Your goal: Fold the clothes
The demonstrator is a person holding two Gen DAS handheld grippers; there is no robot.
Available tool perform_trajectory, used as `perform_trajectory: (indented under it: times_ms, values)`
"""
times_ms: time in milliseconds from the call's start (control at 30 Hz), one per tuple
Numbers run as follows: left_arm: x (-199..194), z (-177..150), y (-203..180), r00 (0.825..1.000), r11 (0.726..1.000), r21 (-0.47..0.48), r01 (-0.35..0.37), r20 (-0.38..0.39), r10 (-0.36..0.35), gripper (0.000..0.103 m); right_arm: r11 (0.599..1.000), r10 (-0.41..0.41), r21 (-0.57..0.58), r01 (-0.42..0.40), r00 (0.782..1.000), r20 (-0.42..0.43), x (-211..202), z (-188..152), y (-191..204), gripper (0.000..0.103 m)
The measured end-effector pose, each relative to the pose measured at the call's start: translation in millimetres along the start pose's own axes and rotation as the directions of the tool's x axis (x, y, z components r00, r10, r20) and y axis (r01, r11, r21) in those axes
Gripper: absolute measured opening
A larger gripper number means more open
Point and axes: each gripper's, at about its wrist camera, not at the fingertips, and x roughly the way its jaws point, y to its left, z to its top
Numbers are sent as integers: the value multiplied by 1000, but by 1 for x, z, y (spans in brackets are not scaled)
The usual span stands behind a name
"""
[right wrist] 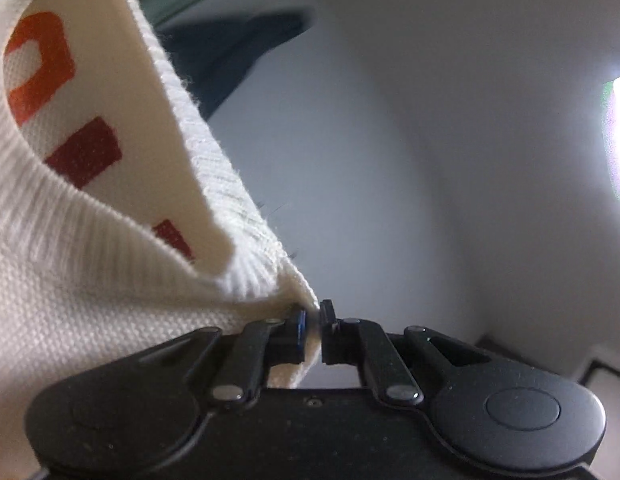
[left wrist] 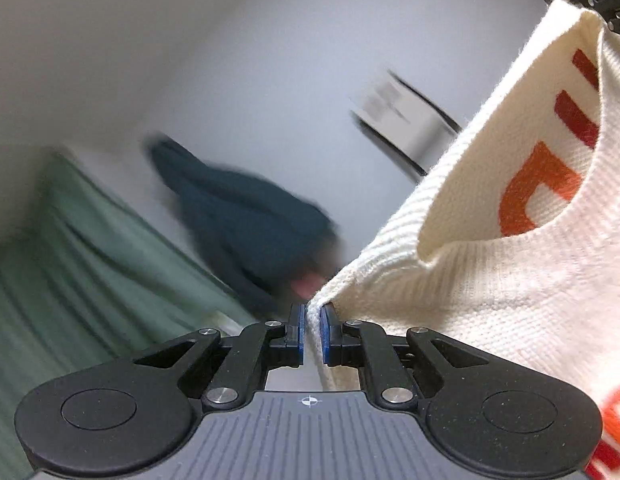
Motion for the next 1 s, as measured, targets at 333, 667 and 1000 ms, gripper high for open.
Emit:
perform_trajectory:
  times_ms: [333,667,1000]
  values:
    - [154,-98,-67,945,967,-198,162,-251,-210,9,958,285,26,-287,928,-241,176,-42,165,6]
    - [164,-171,-29,765,633,-525,569,54,-642,88,860,509,140,-490,810,-291,194,-4,176,7]
    - [123,-122,-39,758,755,-69,652,62,-649,99,740,672,221,-635,712,-203,159,-27,144,54]
